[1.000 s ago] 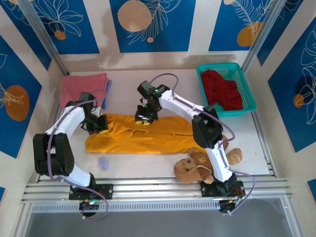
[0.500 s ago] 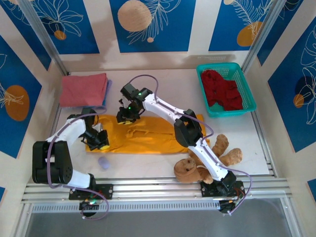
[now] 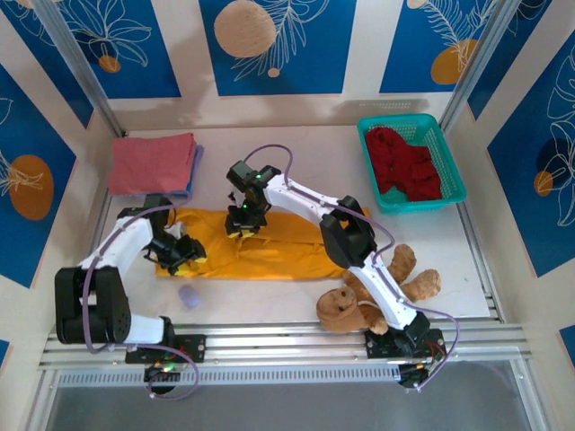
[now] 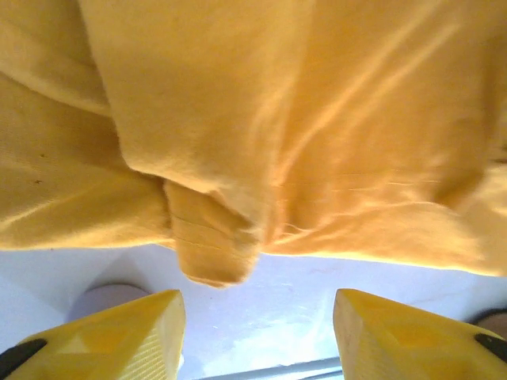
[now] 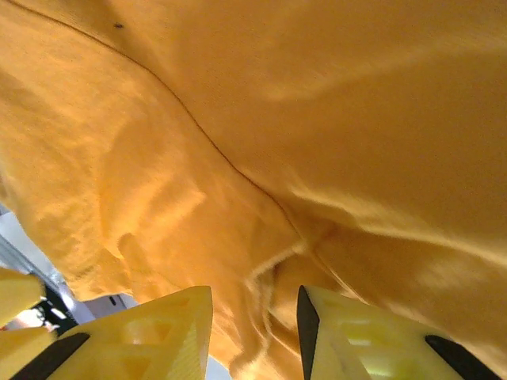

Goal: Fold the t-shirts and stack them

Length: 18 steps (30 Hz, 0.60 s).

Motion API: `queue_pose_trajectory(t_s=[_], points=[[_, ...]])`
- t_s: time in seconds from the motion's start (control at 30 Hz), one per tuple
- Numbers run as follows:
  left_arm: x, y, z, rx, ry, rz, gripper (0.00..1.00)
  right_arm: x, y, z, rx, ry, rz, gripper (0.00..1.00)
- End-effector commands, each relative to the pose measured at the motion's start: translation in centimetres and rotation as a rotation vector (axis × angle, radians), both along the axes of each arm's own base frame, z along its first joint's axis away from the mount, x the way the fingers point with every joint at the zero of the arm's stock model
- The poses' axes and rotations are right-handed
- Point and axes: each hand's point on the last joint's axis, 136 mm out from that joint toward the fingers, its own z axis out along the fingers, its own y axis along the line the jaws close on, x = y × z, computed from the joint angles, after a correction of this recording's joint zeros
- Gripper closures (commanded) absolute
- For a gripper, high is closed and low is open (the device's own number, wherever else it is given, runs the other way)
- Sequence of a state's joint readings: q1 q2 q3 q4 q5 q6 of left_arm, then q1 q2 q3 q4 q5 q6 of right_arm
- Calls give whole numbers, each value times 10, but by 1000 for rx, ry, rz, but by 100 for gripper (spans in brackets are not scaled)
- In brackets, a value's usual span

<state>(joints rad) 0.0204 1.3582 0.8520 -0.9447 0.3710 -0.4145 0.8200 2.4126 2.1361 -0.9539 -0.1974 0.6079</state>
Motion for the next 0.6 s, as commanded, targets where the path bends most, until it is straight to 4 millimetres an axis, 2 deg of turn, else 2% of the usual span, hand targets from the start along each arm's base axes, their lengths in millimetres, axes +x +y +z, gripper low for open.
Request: queue_pose_trajectory(t_s=[0.0, 0.1, 0.27, 0.37, 0.47, 0.57], points=[[27, -2, 30, -68, -80, 55, 48, 14, -24, 34, -21, -92, -62, 64], [56, 6, 38, -38, -130, 55, 47, 15, -44, 31, -34, -71, -85, 64], [100, 19, 25, 26, -132, 15, 48, 14, -76, 25, -60, -46, -134, 64], [123, 26, 20, 66, -149, -1, 48, 13, -87, 22, -38, -19, -170, 64], [132, 26, 8, 65, -119, -6, 50, 12, -96, 15, -4, 21, -212, 64], [129, 26, -8, 81, -101, -2, 51, 13, -104, 3, 32, 77, -257, 64]])
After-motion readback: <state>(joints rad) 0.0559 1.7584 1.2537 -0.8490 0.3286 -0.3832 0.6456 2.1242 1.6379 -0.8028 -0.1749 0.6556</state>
